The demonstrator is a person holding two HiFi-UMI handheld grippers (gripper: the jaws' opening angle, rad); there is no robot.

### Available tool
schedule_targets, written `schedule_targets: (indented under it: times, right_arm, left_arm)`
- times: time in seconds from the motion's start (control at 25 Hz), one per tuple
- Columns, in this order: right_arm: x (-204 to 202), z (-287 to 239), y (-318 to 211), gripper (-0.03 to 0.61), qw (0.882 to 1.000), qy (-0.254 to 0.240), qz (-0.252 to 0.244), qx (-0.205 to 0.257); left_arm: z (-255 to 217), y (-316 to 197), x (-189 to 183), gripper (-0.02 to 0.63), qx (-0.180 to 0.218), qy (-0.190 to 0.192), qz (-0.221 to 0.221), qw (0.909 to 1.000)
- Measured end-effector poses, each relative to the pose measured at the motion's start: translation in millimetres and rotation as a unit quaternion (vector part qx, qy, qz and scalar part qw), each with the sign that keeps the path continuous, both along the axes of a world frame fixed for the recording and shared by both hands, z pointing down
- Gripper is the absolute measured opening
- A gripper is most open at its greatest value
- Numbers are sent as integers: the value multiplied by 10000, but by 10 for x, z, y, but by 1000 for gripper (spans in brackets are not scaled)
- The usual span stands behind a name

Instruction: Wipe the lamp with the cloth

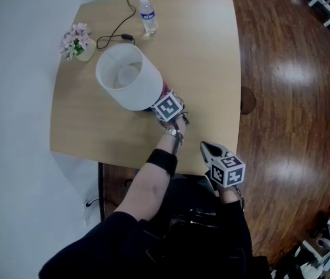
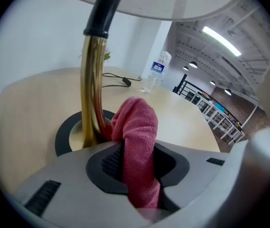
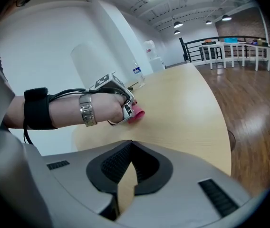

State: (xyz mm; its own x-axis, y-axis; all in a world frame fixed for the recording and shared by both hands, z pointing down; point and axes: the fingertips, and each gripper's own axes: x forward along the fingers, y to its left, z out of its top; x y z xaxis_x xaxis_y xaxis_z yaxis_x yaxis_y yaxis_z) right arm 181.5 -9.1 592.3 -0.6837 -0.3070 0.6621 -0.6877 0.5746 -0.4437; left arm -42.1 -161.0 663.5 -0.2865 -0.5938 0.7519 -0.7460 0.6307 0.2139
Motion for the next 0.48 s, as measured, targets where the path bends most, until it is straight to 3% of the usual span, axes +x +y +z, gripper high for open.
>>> schedule_targets:
  times: [0.24, 0.48]
  right_arm:
    - [-53, -8, 19, 9, 10000, -6, 73, -24]
    - [-292, -57, 102, 9, 9999, -22, 91, -34]
  left_arm:
    - [14, 153, 84, 120, -56, -131, 736, 9972]
    - [13, 313, 46, 120, -56, -356, 1635, 9859]
